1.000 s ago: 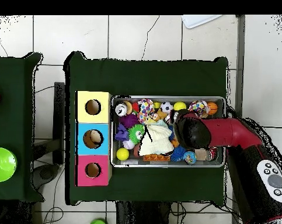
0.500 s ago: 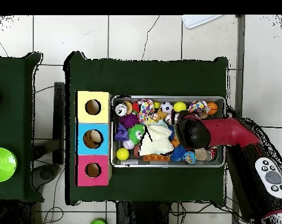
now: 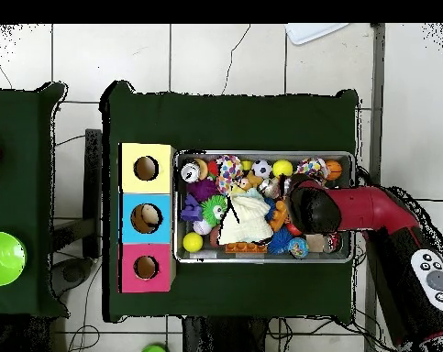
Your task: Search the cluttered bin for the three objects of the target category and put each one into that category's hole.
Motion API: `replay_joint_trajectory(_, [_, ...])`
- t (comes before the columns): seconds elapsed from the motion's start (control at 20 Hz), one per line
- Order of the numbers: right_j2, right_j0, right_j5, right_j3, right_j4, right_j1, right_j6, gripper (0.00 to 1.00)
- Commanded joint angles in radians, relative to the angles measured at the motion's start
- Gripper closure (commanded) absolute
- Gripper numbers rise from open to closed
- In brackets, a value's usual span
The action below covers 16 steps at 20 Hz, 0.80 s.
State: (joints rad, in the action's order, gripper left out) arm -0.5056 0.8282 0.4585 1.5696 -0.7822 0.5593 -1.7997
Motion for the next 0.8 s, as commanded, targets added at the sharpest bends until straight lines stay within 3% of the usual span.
replay_joint_trajectory(0.05, [-0.070,0.021,0.041,-0.055,-0.083,-0.070,0.281,0.00])
replay_joint_trajectory(0.8, [-0.051,0.007,-0.018,-0.042,-0.124,-0.105,0.166,0.00])
